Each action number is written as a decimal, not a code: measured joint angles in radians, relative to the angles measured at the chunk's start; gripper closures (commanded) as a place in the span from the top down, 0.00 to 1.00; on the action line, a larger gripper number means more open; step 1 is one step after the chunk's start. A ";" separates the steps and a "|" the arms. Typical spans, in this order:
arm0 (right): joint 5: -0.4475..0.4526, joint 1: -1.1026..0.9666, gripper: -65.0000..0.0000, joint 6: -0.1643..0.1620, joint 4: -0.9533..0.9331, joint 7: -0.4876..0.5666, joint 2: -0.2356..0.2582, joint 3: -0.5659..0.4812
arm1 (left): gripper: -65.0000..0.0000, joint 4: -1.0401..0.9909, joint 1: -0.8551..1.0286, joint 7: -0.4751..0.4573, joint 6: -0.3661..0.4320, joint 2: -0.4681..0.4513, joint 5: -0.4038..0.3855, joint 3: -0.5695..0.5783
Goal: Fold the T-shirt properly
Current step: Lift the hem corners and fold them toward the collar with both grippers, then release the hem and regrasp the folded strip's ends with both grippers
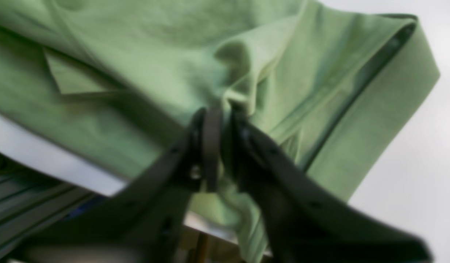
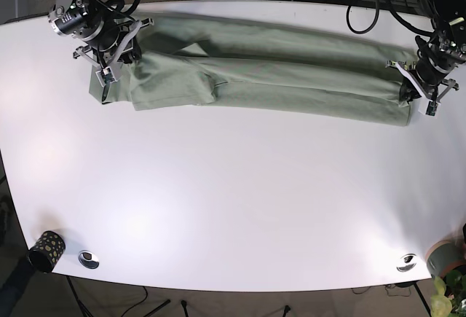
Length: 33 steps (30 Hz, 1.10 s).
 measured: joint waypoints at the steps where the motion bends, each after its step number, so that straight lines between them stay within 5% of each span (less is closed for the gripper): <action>1: 0.000 -0.001 0.39 0.000 -0.008 0.000 0.000 0.002 | 0.13 0.000 0.004 0.002 -0.006 -0.003 0.000 0.000; 5: -0.003 -0.014 0.58 -0.001 -0.016 -0.001 0.003 0.004 | 0.52 0.000 0.012 0.003 -0.012 -0.007 0.003 -0.001; 9: 0.027 -0.031 0.58 -0.002 0.012 -0.003 0.002 0.014 | 0.78 0.001 0.014 0.029 -0.012 -0.007 0.006 0.000; 19: 0.307 0.010 0.58 -0.007 0.020 -0.011 0.019 0.093 | 0.71 0.130 -0.006 0.023 -0.023 0.000 -0.010 -0.062; 33: 0.262 0.111 0.58 -0.007 -0.260 0.008 0.020 0.012 | 0.71 -0.025 -0.037 0.026 -0.061 0.073 0.074 0.003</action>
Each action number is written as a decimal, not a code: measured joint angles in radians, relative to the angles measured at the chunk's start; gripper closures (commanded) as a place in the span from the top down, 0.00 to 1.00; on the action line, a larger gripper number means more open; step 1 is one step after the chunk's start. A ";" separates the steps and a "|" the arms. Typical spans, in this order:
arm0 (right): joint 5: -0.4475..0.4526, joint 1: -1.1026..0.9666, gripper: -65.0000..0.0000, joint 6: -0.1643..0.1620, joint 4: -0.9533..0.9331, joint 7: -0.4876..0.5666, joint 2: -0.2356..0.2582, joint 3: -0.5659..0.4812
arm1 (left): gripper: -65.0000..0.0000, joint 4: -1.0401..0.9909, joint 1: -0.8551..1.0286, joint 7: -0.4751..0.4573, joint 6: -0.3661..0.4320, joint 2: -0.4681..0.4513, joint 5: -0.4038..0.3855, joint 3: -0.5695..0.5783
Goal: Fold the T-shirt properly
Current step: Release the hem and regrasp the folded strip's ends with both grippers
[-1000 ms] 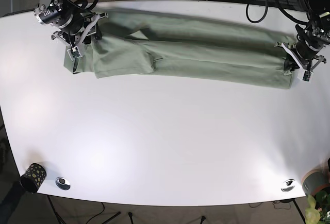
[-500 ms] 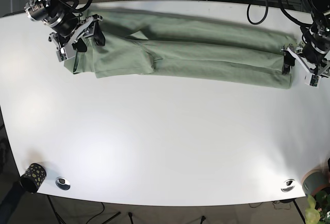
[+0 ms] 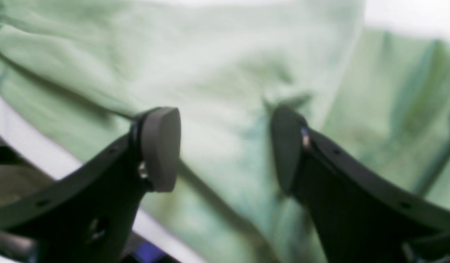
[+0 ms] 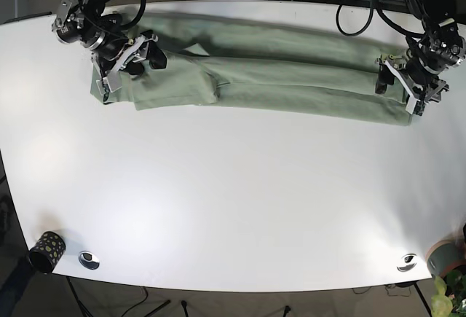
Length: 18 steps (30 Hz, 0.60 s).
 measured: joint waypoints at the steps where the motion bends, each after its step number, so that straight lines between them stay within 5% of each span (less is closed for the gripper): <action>1: -0.004 0.002 0.58 0.000 -0.004 0.005 0.006 0.000 | 0.71 -0.024 -0.002 0.001 0.000 0.000 0.002 0.000; 11: -0.253 0.145 0.58 0.015 -0.131 0.153 0.044 -0.098 | 0.71 -0.126 -0.010 -0.047 0.000 -0.026 -0.027 -0.006; 18: -0.281 0.255 0.58 0.023 -0.297 0.282 0.085 -0.167 | 0.72 -0.135 -0.063 -0.034 0.005 0.010 -0.014 -0.011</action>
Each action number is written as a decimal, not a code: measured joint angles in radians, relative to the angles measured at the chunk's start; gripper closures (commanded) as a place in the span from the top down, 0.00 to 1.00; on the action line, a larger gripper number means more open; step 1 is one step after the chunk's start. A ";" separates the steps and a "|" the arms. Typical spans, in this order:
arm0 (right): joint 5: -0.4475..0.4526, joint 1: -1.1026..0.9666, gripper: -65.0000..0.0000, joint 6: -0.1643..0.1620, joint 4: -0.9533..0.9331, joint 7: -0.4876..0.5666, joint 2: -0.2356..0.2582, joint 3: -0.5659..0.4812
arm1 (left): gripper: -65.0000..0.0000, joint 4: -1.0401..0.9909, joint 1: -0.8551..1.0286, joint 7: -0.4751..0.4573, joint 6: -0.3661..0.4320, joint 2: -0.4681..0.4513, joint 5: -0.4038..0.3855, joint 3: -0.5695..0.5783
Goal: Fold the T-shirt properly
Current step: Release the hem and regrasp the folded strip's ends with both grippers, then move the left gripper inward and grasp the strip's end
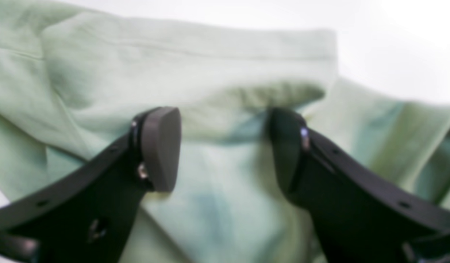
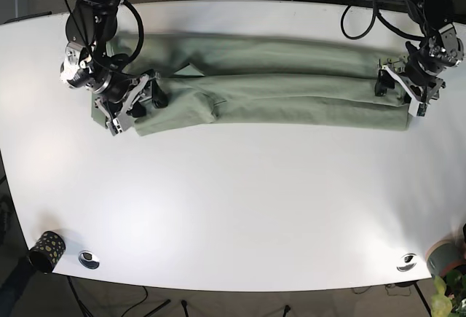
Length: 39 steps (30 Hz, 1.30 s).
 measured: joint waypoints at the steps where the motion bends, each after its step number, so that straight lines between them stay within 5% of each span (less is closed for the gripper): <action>1: 0.000 0.018 0.58 0.000 -0.020 0.001 0.003 -0.001 | 0.72 -0.005 -0.008 0.007 0.000 0.002 -0.001 0.001; 8: -0.034 0.022 0.58 -0.009 0.033 -0.044 0.000 -0.003 | 0.72 0.028 0.026 0.057 -0.001 0.012 -0.148 -0.066; 18: -0.049 0.002 0.58 -0.023 0.370 -0.219 -0.003 0.003 | 0.73 0.122 0.031 0.192 0.000 0.003 -0.290 -0.230; 24: -0.052 -0.069 0.58 -0.016 0.448 -0.243 -0.006 0.000 | 0.93 0.114 0.031 0.211 0.000 0.003 -0.308 -0.242; 39: 0.031 -0.150 0.58 -0.019 0.405 -0.236 -0.006 0.004 | 0.93 -0.089 -0.039 0.200 0.003 0.001 -0.318 -0.207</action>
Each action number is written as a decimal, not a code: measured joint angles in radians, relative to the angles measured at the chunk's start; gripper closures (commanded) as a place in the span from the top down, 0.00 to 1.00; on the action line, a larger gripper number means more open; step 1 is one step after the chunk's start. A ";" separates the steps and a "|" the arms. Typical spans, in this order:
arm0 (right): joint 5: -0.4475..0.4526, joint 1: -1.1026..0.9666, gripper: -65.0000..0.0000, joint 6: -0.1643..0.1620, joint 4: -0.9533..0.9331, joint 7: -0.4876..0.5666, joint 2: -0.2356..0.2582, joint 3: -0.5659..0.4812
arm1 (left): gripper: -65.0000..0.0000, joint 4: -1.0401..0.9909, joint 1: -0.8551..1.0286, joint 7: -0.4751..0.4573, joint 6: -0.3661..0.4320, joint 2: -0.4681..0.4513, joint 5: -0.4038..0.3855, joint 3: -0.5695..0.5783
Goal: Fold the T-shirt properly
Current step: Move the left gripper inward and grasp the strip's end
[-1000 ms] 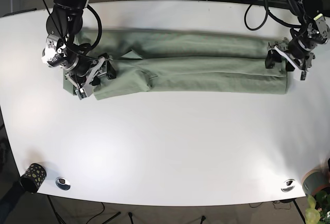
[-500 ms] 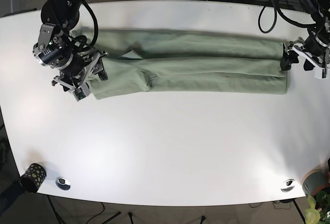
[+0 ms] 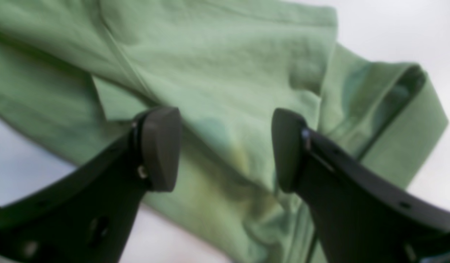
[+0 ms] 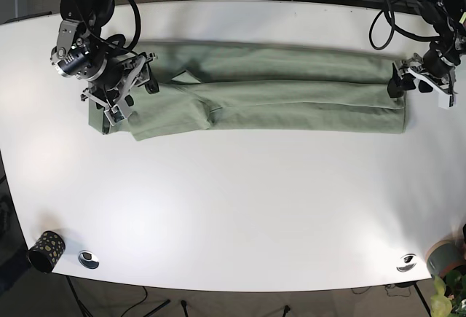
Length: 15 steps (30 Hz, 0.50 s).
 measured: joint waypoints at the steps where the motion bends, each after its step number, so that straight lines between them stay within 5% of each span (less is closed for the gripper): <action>1: 0.000 0.000 0.58 0.000 -0.018 0.000 -0.001 0.000 | 0.93 0.000 -0.009 0.004 0.000 -0.002 0.000 0.022; 15: -0.004 -0.011 0.58 0.000 -0.134 0.064 -0.002 -0.005 | 0.92 -0.070 -0.057 -0.020 -0.004 0.000 -0.020 0.051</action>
